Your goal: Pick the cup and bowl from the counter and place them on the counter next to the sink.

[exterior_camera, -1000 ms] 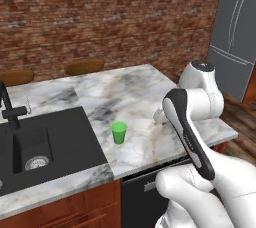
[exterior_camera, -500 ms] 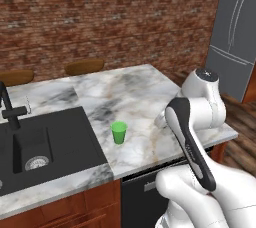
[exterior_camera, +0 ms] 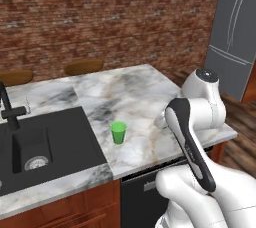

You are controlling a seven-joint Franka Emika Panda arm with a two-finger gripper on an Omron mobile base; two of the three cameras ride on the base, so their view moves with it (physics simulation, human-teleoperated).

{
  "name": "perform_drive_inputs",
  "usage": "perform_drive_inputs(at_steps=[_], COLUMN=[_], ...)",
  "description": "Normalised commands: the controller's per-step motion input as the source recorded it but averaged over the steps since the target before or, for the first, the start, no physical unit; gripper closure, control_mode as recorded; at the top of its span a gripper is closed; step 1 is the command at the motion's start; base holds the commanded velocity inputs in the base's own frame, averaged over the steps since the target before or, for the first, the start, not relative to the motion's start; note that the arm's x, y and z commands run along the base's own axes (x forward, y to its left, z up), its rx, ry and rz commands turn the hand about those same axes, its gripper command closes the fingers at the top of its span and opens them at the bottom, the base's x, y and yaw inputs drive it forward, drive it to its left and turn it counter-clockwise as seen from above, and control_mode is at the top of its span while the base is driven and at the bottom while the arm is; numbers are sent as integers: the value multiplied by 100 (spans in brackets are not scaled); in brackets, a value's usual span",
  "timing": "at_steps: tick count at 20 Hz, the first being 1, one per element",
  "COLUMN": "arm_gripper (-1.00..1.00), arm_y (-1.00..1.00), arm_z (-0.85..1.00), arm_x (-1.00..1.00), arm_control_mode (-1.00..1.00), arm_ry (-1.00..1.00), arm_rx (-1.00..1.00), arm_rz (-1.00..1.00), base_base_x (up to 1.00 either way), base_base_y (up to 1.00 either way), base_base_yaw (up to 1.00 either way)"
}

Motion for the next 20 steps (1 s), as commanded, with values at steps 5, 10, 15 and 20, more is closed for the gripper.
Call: perform_drive_inputs(at_steps=[5,10,15,20], arm_gripper=[-100,-100,-100,-100], arm_y=[0,0,0,0], arm_z=[0,0,0,0], arm_x=[0,0,0,0], arm_control_mode=[100,100,100,100], arm_ry=[0,0,0,0], arm_rx=[0,0,0,0], arm_rz=[0,0,0,0], base_base_x=[-91,-92,-1,8], base_base_y=[0,0,28,29], base_base_yaw=[-2,0,5,61])
